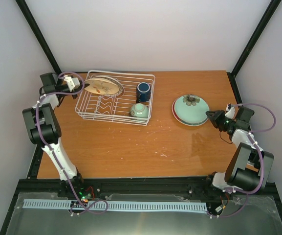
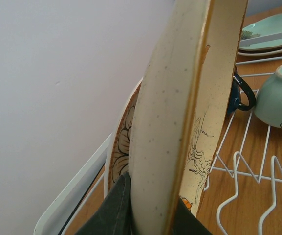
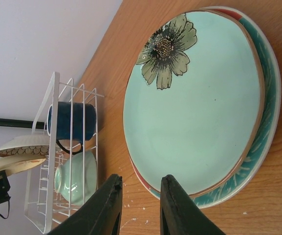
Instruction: Load the mixed dishes into the dish rack
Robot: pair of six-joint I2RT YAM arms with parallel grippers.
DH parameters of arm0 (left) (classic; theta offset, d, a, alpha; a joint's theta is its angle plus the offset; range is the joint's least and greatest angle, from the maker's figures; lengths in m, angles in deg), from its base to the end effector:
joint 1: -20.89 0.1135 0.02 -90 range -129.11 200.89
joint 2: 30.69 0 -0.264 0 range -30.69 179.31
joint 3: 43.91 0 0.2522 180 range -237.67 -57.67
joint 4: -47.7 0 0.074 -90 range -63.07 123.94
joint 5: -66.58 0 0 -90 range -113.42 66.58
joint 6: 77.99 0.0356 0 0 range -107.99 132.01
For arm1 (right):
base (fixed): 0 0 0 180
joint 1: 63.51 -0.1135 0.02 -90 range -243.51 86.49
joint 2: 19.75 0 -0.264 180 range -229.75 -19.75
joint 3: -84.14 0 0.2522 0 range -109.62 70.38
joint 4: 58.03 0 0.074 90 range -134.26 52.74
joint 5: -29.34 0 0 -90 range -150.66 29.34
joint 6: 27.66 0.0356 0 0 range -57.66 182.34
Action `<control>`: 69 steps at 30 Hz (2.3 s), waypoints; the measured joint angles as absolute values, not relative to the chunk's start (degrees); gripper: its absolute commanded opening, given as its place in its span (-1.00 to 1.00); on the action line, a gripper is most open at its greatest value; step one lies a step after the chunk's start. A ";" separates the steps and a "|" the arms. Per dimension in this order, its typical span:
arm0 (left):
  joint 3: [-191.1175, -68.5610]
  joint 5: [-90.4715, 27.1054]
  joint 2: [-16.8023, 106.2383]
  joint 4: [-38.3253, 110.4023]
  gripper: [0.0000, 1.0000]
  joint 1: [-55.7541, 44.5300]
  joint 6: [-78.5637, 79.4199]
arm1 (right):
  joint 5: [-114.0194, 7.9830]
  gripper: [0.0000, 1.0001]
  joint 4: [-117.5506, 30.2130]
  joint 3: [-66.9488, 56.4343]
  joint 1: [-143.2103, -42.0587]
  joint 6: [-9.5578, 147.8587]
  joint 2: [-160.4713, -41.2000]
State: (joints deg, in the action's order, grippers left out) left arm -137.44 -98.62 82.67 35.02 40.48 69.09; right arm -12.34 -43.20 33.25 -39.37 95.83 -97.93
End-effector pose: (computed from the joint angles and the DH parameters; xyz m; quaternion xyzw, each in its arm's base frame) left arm 0.4185 0.1124 0.2256 0.5011 0.5635 -0.1833 0.6307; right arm 0.2504 -0.0831 0.1908 0.2564 0.8107 0.4030 0.3385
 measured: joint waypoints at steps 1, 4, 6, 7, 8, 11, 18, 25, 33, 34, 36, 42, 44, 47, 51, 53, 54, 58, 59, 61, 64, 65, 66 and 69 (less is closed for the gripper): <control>-138.11 -98.75 83.18 34.45 -0.99 40.48 69.48 | -12.39 -0.58 -43.25 33.23 -39.37 95.83 -97.93; -139.05 -99.91 84.16 33.18 -0.99 40.50 70.97 | -12.52 -0.58 -43.23 33.14 -39.37 95.85 -97.93; -139.05 -100.26 84.55 32.46 -0.99 40.48 72.30 | -12.65 -0.58 -43.25 33.14 -39.37 95.90 -97.95; -139.05 -100.37 84.81 31.98 -0.99 40.44 73.02 | -12.69 -0.58 -43.27 33.14 -39.37 95.92 -98.01; -139.05 -100.39 85.01 31.32 -0.99 40.44 73.70 | -12.69 -0.58 -43.31 33.14 -39.37 96.03 -98.12; -138.79 -99.93 85.30 29.57 -0.99 40.39 75.91 | -12.67 -0.58 -43.99 33.14 -39.37 96.36 -98.84; -137.57 -98.16 85.93 26.67 -0.99 39.98 79.97 | -12.63 -0.58 -45.56 33.14 -39.37 97.38 -100.26; -136.41 -97.72 86.80 26.93 -0.99 39.21 80.80 | -12.21 -0.59 -47.12 33.19 -39.37 97.76 -101.16; -134.62 -97.35 87.18 28.85 -0.54 37.95 80.74 | -12.13 -0.59 -48.47 33.47 -39.37 98.04 -102.43; -134.62 -97.40 87.18 28.83 -0.40 37.86 80.65 | -12.10 -0.58 -48.65 33.58 -39.37 98.19 -102.49; -134.62 -97.37 87.18 28.81 -0.33 37.84 80.32 | -12.02 -0.59 -49.06 33.84 -39.37 98.39 -102.60; -134.64 -97.24 87.18 28.77 -0.11 37.75 80.21 | -11.89 -0.58 -50.20 34.13 -39.37 98.80 -103.24; -134.64 -97.18 87.18 28.77 -0.10 37.75 80.19 | -11.80 -0.59 -50.57 34.17 -39.37 98.85 -103.39; -134.62 -97.07 87.15 28.72 0.11 37.75 79.99 | -11.75 -0.58 -50.94 34.26 -39.39 99.04 -103.50; -134.64 -96.57 86.91 28.70 0.13 37.75 79.43 | -11.69 -0.58 -51.60 34.45 -39.39 99.31 -103.67; -134.64 -95.95 86.26 28.70 0.15 37.75 78.70 | -11.54 -0.58 -51.68 34.56 -39.39 99.46 -103.78; -134.62 -95.69 85.67 28.74 0.18 37.75 78.29 | -11.47 -0.58 -51.79 34.56 -39.39 99.50 -103.87; -134.62 -94.64 82.85 29.68 0.40 37.75 76.19 | -11.08 -0.58 -52.10 34.70 -39.43 99.68 -104.18; -134.66 -94.36 82.13 30.10 0.47 37.75 75.10 | -10.97 -0.58 -52.25 34.80 -39.43 99.70 -104.22; -134.79 -94.07 80.99 30.86 0.96 37.75 73.46 | -10.88 -0.58 -52.30 34.96 -39.43 99.72 -104.24; -135.10 -93.48 79.44 31.98 0.99 37.75 70.20 | -10.73 -0.59 -52.71 35.20 -39.43 99.72 -104.24; -135.10 -93.37 78.67 32.26 0.99 37.75 69.13 | -10.75 -0.59 -52.71 35.22 -39.43 99.70 -104.24; -135.08 -93.16 78.02 32.63 0.99 37.75 68.28 | -10.79 -0.59 -52.71 35.20 -39.43 99.70 -104.24; -134.77 -91.76 74.56 34.60 0.99 37.75 64.41 | -11.95 -0.59 -51.84 35.20 -39.45 98.98 -104.13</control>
State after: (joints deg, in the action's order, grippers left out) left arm -134.77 -91.76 74.56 34.60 37.75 64.41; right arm -11.95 -51.84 35.20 -39.45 98.98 -104.13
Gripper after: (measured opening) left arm 0.996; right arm 0.208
